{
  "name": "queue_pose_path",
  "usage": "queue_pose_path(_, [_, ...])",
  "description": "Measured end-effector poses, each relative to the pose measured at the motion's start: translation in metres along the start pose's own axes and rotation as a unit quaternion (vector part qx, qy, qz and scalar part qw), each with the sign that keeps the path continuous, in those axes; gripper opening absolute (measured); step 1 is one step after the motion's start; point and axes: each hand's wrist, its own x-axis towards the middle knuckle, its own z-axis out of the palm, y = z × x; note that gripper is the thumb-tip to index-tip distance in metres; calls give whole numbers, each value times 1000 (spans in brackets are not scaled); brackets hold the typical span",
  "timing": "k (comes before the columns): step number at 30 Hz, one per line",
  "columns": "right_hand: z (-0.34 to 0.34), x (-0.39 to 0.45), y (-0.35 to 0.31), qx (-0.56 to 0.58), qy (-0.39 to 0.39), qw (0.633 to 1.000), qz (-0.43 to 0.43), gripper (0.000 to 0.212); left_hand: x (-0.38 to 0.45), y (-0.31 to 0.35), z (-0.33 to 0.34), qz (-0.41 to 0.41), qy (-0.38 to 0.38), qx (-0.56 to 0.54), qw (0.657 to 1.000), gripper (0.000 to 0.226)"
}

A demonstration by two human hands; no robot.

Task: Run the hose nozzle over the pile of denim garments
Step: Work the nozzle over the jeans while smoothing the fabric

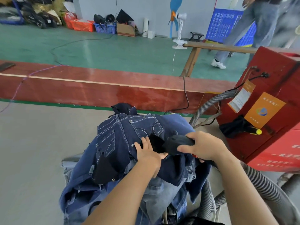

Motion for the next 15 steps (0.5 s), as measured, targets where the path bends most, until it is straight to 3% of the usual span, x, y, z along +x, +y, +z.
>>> queue_pose_path(4, [11, 8, -8, -26, 15, 1000, -7, 37, 1, 0, 0, -10, 6, -20, 1000, 81])
queue_pose_path(10, [29, 22, -41, -33, 97, 994, -48, 35, -2, 0, 0, -7, -7, 9, 1000, 108])
queue_pose_path(15, [3, 23, -44, 109, 164, 979, -43, 30, -1, -1, 4, -10, 0, 22, 1000, 107])
